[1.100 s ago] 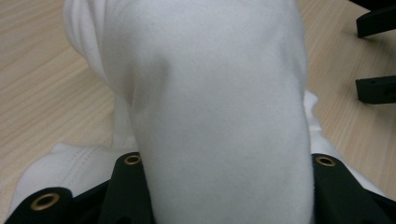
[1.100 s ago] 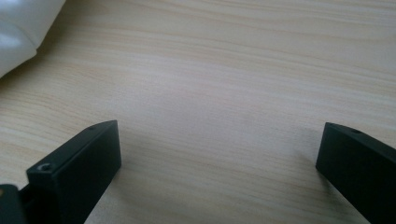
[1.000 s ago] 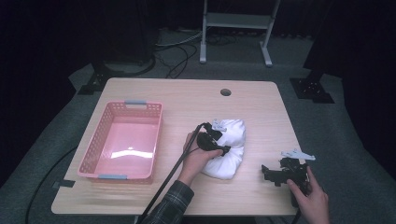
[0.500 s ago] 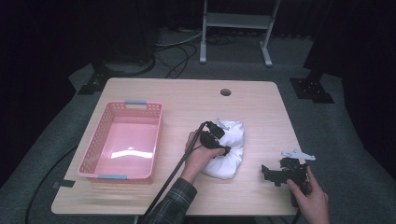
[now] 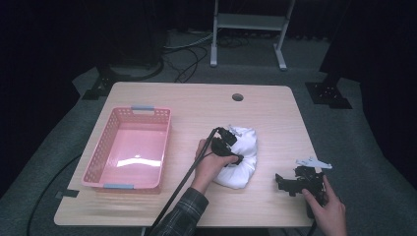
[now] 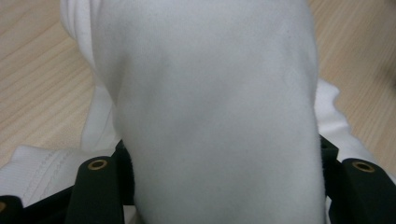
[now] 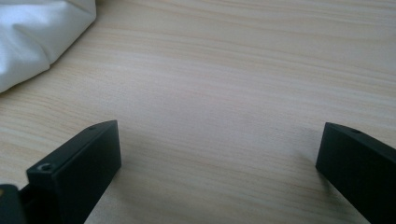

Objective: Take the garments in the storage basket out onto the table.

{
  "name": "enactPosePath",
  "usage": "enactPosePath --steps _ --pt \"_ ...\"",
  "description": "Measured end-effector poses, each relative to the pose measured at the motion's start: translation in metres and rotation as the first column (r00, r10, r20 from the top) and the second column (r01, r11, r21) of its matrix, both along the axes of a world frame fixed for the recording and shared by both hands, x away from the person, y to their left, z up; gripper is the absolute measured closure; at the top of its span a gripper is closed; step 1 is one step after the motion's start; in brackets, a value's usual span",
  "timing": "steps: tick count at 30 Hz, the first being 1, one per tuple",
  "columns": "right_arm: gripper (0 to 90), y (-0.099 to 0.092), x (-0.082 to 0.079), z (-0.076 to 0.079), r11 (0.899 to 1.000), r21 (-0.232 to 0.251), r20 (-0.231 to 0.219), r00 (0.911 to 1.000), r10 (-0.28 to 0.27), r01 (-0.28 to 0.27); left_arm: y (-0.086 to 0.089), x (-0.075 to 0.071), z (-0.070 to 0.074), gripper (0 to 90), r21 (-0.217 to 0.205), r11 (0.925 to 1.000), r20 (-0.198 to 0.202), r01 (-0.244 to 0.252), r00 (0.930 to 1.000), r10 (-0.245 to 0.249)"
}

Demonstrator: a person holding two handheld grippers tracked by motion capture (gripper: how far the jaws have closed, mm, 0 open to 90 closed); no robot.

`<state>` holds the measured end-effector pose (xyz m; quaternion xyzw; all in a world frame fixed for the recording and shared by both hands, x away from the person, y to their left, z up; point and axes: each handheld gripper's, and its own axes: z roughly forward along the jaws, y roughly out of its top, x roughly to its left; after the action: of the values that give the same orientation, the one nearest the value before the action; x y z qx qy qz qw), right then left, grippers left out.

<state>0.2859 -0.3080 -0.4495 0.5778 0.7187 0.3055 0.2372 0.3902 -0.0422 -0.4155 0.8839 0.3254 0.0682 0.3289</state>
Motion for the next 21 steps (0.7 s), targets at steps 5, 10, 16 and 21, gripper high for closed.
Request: enactPosePath --steps 5,10,16,21 --pt "0.0 0.0 0.0 0.0 1.0 0.0 0.0 1.0 0.0 0.0 0.0 0.0001 -0.0004 33.0 0.001 1.0 -0.001 -0.006 1.0 0.006" --pt "0.0 0.0 0.0 0.0 1.0 0.0 0.0 1.0 0.0 0.0 -0.0002 0.0 -0.001 29.3 0.0 0.9999 -0.001 -0.012 0.9999 0.012" --pt "0.0 0.0 0.0 0.0 1.0 0.0 0.0 1.0 0.0 0.0 0.0001 -0.0004 -0.0014 21.4 0.002 0.9999 -0.011 -0.017 0.9998 0.017" --pt "0.0 0.0 0.0 0.0 1.0 0.0 0.0 1.0 0.0 0.0 0.0013 0.0004 -0.0005 14.3 0.002 0.9994 -0.023 -0.034 0.9992 0.034"
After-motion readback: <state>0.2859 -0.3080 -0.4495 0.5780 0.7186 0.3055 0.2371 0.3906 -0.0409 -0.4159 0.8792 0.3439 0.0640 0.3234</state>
